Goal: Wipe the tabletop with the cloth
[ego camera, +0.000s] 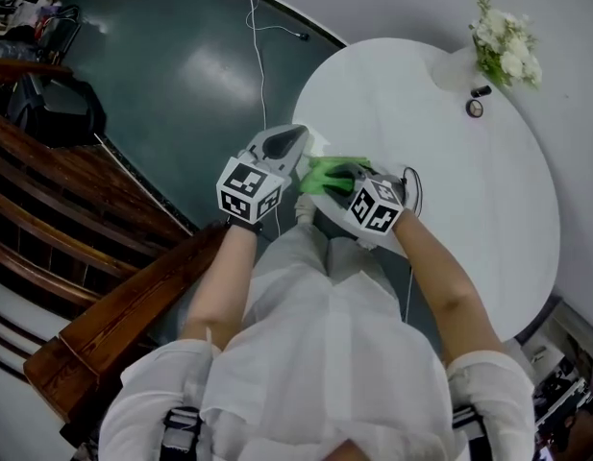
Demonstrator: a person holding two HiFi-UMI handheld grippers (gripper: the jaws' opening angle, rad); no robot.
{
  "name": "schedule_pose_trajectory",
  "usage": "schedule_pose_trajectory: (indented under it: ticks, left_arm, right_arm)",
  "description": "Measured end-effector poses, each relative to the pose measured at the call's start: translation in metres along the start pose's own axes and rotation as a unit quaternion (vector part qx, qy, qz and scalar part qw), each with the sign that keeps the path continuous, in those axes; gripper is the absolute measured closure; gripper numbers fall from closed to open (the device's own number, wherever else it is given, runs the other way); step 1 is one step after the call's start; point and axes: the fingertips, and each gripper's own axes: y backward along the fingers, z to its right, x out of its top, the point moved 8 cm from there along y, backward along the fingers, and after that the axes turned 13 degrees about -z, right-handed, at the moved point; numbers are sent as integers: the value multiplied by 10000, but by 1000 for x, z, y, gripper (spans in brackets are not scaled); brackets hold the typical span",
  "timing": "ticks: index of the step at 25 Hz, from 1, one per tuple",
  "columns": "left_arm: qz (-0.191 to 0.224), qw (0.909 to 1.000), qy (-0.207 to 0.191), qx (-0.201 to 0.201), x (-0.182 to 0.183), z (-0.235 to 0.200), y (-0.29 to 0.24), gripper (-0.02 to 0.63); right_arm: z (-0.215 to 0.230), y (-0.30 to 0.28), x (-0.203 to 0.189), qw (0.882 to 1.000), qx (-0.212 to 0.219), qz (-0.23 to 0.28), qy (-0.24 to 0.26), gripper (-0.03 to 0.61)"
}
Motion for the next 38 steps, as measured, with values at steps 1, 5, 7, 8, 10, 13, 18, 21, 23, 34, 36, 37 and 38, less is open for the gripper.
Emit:
schedule_pose_trajectory:
  ticks: [1,5,7,8,10,13,18,21,23,34,36,37,38]
  left_arm:
    - [2,10000,-21,-24,1,5,-2,595]
    - [-9,9998,-110,-185,4,24,-11,595]
    - [32,9995,-115,-301,9,33,-14,595]
    - [55,9993,-132,-360,12,38,-16,595]
    - [77,9986,-241,-461,19,50,-21,595]
    - [90,9970,-518,-575,29,69,-30,595]
    - [232,9941,-738,-760,53,94,-35,595]
    - [404,9923,-829,-830,72,102,-33,595]
    - [519,9911,-910,-818,87,104,-32,595]
    - [909,9861,-1243,-626,141,118,-9,595]
    - [982,9851,-1303,-552,148,118,-4,595]
    - [1019,9845,-1332,-512,151,118,-2,595]
    - [1056,9840,-1354,-474,154,118,1,595]
  right_arm:
    - [-8,4,-9,10000,51,-20,-20,497]
    - [-38,19,-39,9993,206,-136,-269,499]
    - [-51,28,-52,9983,282,-273,-439,499]
    - [-57,32,-59,9975,325,-365,-509,500]
    - [-69,40,-73,9957,405,-562,-622,500]
    - [-84,52,-98,9920,425,-838,-844,500]
    - [-96,79,-144,9706,322,-1104,-2115,502]
    - [-90,108,-171,9363,-66,-465,-3480,502]
    - [-81,132,-188,9014,-501,188,-4297,502]
    - [-62,284,-223,7433,-3026,2481,-5425,501]
    - [-61,310,-222,7311,-3449,2579,-5292,500]
    - [-62,321,-222,7263,-3655,2587,-5215,500]
    - [-63,332,-221,7218,-3843,2586,-5142,500]
